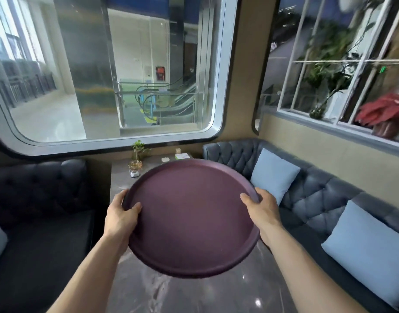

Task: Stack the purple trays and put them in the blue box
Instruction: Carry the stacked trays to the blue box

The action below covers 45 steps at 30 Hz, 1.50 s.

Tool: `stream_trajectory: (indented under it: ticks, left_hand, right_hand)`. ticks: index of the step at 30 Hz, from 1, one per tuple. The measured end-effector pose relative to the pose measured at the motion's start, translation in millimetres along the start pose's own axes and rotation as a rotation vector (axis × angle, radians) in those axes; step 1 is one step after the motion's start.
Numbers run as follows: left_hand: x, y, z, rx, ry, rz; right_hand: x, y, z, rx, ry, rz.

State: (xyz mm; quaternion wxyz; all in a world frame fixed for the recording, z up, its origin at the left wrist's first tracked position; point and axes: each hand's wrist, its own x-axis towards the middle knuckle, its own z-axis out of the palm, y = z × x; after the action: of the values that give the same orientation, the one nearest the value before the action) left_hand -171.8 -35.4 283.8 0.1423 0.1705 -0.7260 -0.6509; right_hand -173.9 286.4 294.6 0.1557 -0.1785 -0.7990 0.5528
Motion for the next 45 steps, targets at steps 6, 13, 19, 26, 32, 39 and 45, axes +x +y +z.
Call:
stream_trajectory:
  ticks: [6, 13, 19, 26, 32, 39, 45]
  left_hand:
    - [-19.0, 64.9, 43.6, -0.088, -0.032, 0.035]
    - [-89.6, 100.0, 170.9, -0.117, -0.195, 0.039]
    - [-187.3, 112.9, 330.8, -0.079, -0.498, 0.097]
    - [-368.0, 119.4, 509.1, -0.012, -0.989, 0.179]
    - [-556.5, 106.5, 586.9, -0.065, -1.473, 0.151]
    - [-744.7, 99.8, 562.5, -0.039, -1.981, 0.160]
    - [-845.5, 87.2, 475.9, -0.030, -2.336, 0.289]
  right_hand:
    - [24.1, -32.6, -63.4, 0.098, 0.052, -0.034]
    - [40.9, 0.9, -210.9, 0.083, 0.204, 0.002]
    - [10.4, 62.0, -393.5, 0.031, 0.501, 0.060]
    - [-113.1, 133.1, -591.6, -0.021, 1.020, 0.261]
    - [-285.3, 160.3, -675.8, -0.058, 1.501, 0.465]
    - [-468.5, 145.3, -653.2, -0.101, 1.973, 0.617]
    - [-580.2, 117.7, -564.3, -0.135, 2.338, 0.739]
